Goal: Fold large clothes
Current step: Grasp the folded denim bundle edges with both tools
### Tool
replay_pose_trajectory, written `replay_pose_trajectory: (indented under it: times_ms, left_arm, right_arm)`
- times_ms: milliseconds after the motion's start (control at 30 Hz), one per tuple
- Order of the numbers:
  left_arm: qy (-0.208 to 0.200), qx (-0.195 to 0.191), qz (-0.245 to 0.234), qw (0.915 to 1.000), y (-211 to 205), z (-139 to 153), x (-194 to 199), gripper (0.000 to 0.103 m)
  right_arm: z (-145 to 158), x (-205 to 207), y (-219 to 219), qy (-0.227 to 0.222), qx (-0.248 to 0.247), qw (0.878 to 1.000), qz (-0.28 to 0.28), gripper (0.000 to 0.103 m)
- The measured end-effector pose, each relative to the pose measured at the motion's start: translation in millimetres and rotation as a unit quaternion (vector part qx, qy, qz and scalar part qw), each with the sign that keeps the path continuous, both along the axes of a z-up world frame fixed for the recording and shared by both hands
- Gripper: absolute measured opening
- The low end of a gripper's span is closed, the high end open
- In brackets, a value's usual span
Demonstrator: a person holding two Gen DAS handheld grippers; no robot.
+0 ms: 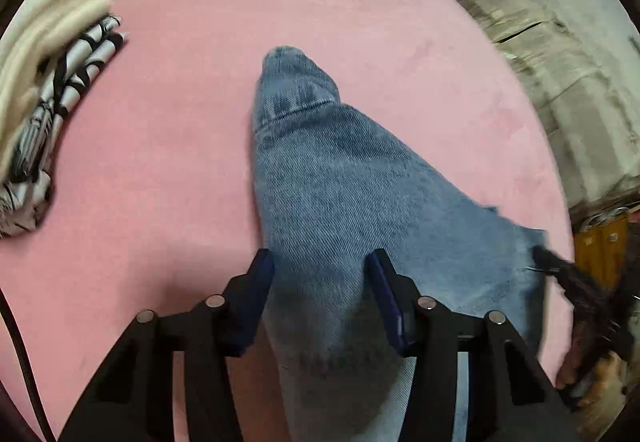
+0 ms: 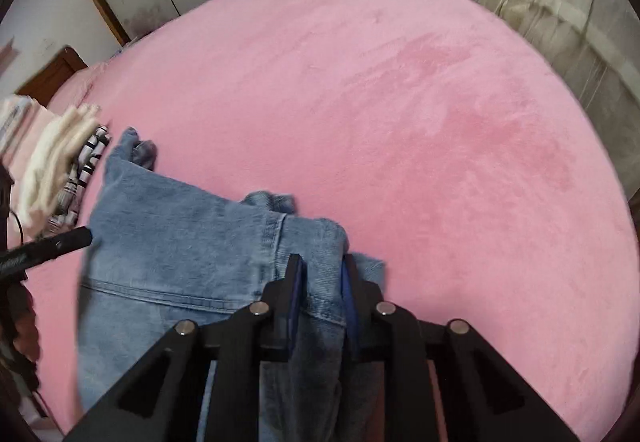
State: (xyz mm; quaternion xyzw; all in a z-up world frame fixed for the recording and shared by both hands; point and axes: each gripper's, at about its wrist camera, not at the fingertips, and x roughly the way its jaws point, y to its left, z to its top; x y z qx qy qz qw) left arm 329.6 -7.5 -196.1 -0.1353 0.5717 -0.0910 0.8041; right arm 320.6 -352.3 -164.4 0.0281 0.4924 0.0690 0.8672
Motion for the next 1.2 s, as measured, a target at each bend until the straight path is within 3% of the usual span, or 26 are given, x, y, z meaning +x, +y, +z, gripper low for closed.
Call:
replay_pose_trajectory:
  times_ms: [67, 167, 300, 467, 533, 667, 933, 1200]
  left_arm:
    - [-0.009, 0.007, -0.004, 0.9999, -3, -1, 1, 0.049]
    - [-0.016, 0.006, -0.008, 0.9998, -5, -9, 2, 0.054]
    - [-0.004, -0.007, 0.008, 0.9999, -2, -11, 5, 0.058]
    - [0.006, 0.006, 0.011, 0.9999, -1, -1, -6, 0.062]
    - [0.007, 0.008, 0.010, 0.9999, -2, 7, -16, 0.069]
    - [0.010, 0.012, 0.018, 0.9997, 1, 26, -39, 0.079]
    - [0.038, -0.008, 0.005, 0.9992, 0, 57, -91, 0.081]
    - [0.053, -0.012, 0.005, 0.9985, 2, 82, -131, 0.081]
  right_arm:
    - [1, -4, -4, -0.020, -0.015, 1.000, -0.003, 0.008]
    - [-20, 0, -14, 0.014, 0.002, 1.000, -0.017, 0.009]
    - [-14, 2, -18, 0.021, 0.027, 0.999, -0.028, 0.010]
    - [2, -12, -23, 0.018, 0.032, 0.998, -0.048, 0.022]
    - [12, -23, -25, 0.016, 0.043, 0.998, -0.052, 0.024]
    - [28, -48, -29, 0.009, 0.061, 0.995, -0.072, 0.040]
    - [49, -93, -21, 0.028, 0.065, 0.995, -0.071, 0.042]
    - [72, -132, 2, 0.026, 0.038, 0.998, -0.032, 0.058]
